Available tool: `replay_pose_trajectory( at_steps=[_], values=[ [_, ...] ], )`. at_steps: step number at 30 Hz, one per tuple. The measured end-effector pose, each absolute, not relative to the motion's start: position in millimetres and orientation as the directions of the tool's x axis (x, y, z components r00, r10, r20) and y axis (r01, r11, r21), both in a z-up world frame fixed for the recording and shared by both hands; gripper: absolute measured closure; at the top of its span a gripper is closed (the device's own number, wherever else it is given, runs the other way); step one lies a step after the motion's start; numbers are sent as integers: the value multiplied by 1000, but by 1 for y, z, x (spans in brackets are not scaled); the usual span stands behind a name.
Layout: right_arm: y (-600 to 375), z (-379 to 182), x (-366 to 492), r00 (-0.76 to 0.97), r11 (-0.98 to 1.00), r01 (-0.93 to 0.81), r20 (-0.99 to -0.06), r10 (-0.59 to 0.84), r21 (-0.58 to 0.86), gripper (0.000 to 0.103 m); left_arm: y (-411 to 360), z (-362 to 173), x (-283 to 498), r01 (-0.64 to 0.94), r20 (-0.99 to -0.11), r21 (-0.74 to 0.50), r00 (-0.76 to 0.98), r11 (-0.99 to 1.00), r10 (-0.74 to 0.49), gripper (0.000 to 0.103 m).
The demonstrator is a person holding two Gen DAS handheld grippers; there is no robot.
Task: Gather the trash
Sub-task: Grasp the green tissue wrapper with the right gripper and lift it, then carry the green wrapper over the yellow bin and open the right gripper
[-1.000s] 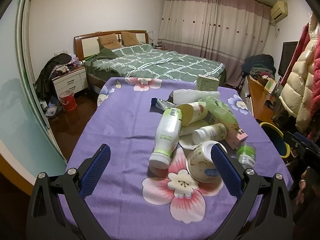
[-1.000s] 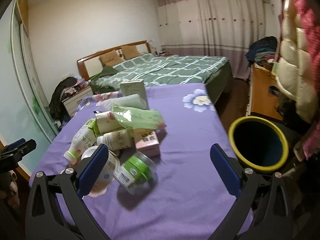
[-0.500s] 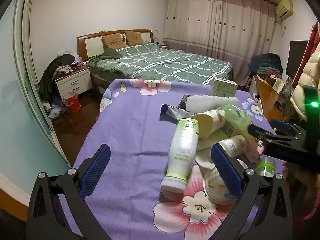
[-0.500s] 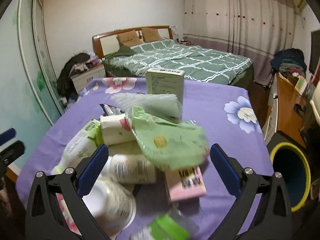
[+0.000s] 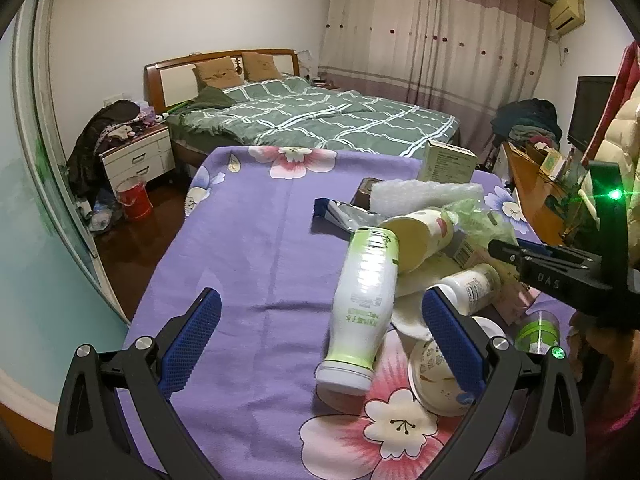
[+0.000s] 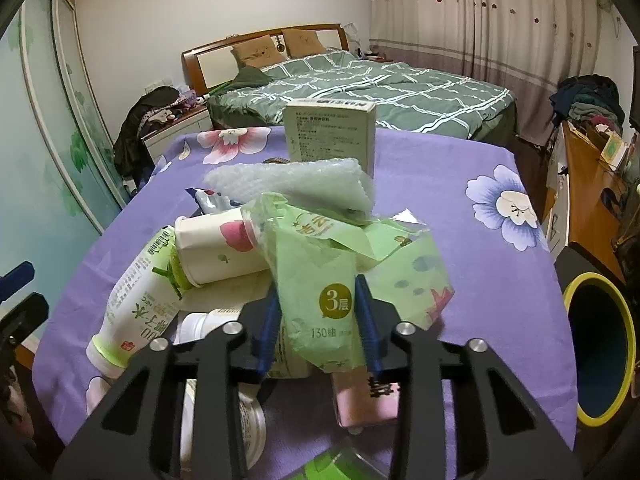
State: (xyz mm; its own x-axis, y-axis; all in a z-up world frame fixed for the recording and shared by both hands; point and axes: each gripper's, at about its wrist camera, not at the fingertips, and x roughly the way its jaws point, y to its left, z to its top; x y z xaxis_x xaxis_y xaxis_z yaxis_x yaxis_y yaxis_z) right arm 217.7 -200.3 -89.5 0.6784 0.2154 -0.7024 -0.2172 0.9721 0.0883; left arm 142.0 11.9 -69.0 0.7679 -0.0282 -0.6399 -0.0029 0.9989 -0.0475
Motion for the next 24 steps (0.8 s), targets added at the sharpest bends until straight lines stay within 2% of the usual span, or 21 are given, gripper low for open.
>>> replay_pose_trajectory(
  at_steps=[4,6,19,24],
  values=[
    [-206,-79,205,699,972,-219,-681,221,90,86,6,-69,142,10,-639,-44,769,999,-36,4],
    [-215,-71,199,710,972,-215,-668,223,97,95,4,-69,140,15,-636,-44,771,999,-40,4],
    [-273,-33,162,771,971,-173,-592,237,163,97,-24,-68,137,73,-633,-40,770,997,-82,4],
    [-308,-23,150,808,983,-101,-564,170,151,97,-42,-68,136,106,-634,-39,766,994,-107,4]
  ],
)
